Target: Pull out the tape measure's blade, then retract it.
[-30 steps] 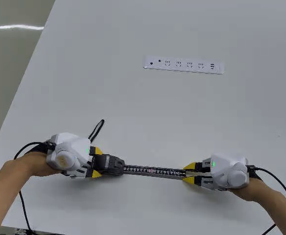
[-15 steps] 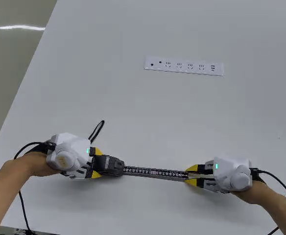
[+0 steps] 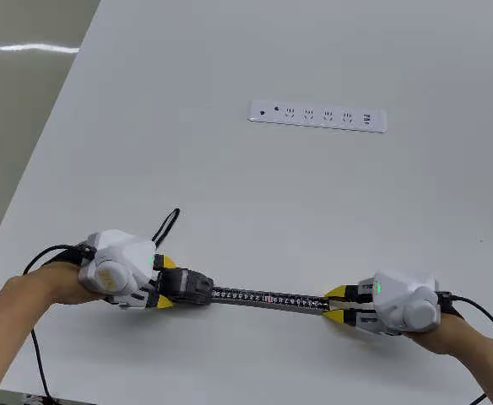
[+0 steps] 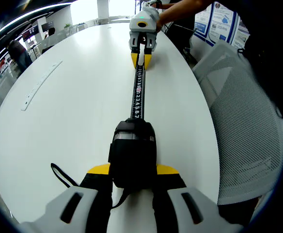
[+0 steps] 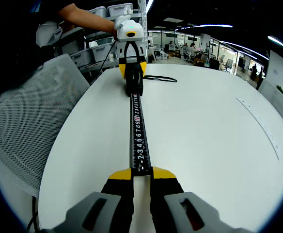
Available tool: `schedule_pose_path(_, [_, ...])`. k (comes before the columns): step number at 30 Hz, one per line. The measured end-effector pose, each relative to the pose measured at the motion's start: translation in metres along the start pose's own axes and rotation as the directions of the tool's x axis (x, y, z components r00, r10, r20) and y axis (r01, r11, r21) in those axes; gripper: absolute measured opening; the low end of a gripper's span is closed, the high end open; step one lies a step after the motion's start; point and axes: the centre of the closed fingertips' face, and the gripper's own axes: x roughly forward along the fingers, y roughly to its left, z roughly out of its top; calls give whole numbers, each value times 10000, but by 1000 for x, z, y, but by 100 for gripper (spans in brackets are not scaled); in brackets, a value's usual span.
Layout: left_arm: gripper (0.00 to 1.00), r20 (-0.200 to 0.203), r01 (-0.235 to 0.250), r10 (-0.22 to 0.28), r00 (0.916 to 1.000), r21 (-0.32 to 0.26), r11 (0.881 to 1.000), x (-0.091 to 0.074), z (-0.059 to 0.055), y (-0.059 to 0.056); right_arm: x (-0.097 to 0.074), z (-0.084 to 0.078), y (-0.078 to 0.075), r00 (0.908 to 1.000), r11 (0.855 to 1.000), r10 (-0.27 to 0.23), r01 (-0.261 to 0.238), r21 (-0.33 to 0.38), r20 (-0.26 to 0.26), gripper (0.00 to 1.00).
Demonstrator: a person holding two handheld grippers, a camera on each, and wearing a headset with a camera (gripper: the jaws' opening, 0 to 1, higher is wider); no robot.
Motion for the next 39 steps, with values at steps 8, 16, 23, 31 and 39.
schedule_pose_path(8, [27, -24, 10, -10, 10000, 6, 10000, 0, 0, 0, -3, -5, -1, 10000, 10000, -25, 25, 1, -28, 9])
schedule_pose_path(16, [27, -43, 19, -19, 10000, -3, 10000, 1, 0, 0, -6, -7, -1, 10000, 10000, -42, 42, 11, -52, 9])
schedule_pose_path(23, [27, -58, 27, -27, 10000, -8, 10000, 1, 0, 0, -9, -9, -2, 10000, 10000, -32, 32, -3, -74, 9])
schedule_pose_path(31, [27, -95, 30, -30, 10000, 4, 10000, 1, 1, -1, -13, -13, -2, 9999, 10000, -52, 52, 31, -90, 9])
schedule_pose_path(39, [27, -130, 45, -45, 9999, 9, 10000, 1, 2, -1, -17, -17, -1, 9999, 9999, -87, 87, 65, -107, 9])
